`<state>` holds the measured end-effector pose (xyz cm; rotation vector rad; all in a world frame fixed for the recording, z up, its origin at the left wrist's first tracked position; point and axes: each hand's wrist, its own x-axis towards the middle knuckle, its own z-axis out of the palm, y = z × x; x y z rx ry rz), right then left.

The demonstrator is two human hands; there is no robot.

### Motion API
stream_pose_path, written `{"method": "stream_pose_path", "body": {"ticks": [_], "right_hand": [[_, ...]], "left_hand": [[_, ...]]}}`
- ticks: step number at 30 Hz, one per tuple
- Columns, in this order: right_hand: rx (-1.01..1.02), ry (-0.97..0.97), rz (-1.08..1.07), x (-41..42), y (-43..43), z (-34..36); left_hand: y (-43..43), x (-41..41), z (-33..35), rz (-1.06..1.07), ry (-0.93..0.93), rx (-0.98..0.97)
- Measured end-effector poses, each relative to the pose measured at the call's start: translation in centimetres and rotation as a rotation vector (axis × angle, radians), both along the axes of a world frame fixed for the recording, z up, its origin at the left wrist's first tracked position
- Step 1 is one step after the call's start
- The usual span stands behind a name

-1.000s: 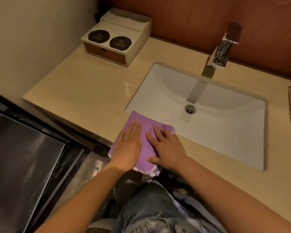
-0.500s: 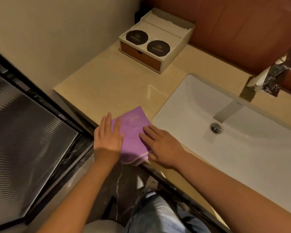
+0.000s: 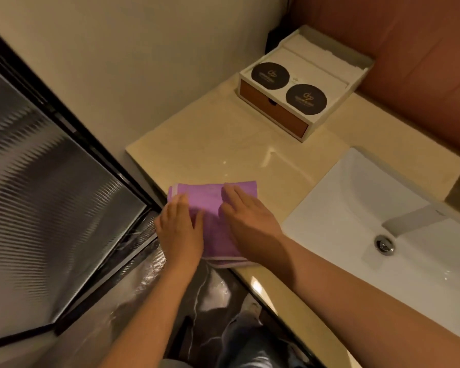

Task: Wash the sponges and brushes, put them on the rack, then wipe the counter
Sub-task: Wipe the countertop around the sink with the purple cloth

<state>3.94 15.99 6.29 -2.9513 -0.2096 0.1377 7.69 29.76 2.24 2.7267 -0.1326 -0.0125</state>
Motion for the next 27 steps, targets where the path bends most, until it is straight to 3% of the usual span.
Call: {"method": "stream_pose_path", "body": {"ticks": [3,5,7,13,19,27], "right_hand": [[0.041,0.095,-0.019,1.2,0.3,-0.7],[-0.008,0.266,0.058,1.6,0.0,-1.2],[-0.078,0.309,0.086,2.0,-0.3,-1.4],[-0.123,0.297,0.177,5.7,-0.1,-1.7],[-0.017,0.272,0.22,9.5,0.9,-2.0],[0.034,0.288,0.157,13.5,1.1,-1.6]], "left_hand": [[0.6,-0.8,-0.8,-0.056,0.025,-0.003],[0.4,-0.5,-1.0,-0.108,0.09,0.06],[0.2,0.4,-0.9,-0.128,0.123,0.113],[0.2,5.3,0.2,-0.081,0.178,0.284],[0.1,10.8,0.5,-0.029,0.192,0.33],[0.1,15.5,-0.5,-0.064,0.179,0.217]]}}
